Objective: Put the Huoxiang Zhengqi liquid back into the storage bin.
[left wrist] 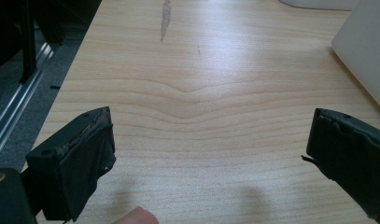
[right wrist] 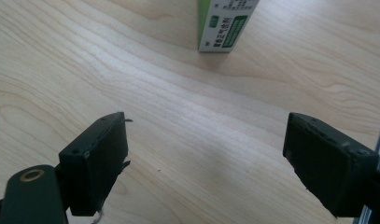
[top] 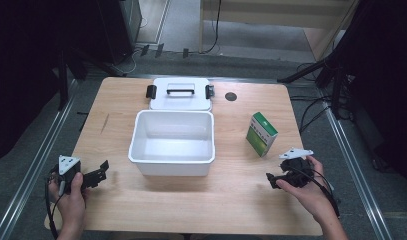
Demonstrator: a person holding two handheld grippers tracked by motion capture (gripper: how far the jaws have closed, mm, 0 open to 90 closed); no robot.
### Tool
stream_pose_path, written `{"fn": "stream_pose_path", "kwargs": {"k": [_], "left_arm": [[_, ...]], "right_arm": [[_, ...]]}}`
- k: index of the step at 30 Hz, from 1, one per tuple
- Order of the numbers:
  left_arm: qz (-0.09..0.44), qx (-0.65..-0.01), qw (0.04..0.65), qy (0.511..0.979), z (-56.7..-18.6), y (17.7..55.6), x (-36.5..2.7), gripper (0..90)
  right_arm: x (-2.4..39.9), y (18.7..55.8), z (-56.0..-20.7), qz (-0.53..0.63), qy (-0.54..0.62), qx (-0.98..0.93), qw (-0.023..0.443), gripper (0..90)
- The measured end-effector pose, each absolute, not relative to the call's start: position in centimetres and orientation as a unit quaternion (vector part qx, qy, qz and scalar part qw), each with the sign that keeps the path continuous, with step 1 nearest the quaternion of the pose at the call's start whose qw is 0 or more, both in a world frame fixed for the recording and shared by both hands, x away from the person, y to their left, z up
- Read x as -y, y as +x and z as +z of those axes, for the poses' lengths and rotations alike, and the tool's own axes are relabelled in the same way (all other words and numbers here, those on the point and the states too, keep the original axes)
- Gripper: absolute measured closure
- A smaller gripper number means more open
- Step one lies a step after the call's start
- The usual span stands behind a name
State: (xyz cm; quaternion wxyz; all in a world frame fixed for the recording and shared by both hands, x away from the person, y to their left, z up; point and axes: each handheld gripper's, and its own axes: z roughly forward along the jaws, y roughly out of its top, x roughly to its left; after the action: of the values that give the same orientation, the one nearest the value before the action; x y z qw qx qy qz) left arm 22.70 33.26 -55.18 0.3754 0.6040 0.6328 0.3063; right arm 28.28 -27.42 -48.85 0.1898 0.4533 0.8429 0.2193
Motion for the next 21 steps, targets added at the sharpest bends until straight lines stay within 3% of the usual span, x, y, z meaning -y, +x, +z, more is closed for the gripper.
{"fn": "stream_pose_path", "kwargs": {"k": [21], "left_arm": [[0.304, -0.633, 0.375, 0.605, -55.2, 22.7, -33.3, 1.8]], "right_arm": [[24.6, 32.7, -44.6, 0.096, 0.458, -0.878, 0.103, 12.1]]}}
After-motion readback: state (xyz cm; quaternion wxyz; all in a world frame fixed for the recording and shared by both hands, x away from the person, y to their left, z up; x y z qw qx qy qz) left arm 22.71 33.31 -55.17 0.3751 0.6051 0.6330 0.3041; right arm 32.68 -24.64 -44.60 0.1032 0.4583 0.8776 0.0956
